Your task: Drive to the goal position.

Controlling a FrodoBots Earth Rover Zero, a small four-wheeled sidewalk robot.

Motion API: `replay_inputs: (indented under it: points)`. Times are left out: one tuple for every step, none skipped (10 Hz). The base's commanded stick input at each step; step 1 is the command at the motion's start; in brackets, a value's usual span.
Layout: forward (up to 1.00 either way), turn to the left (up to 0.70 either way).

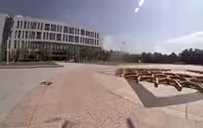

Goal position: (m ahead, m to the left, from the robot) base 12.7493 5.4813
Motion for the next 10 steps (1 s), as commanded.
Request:
replay_inputs:
  points:
    - [0.70,0.02]
    - [0.70,0.02]
    - [0.70,0.02]
    - [0.70,0.02]
    - [0.70,0.02]
    - [0.70,0.02]
    - [0.70,0.02]
    - [0.70,0.04]
    - [0.70,0.14]
    - [0.70,0.24]
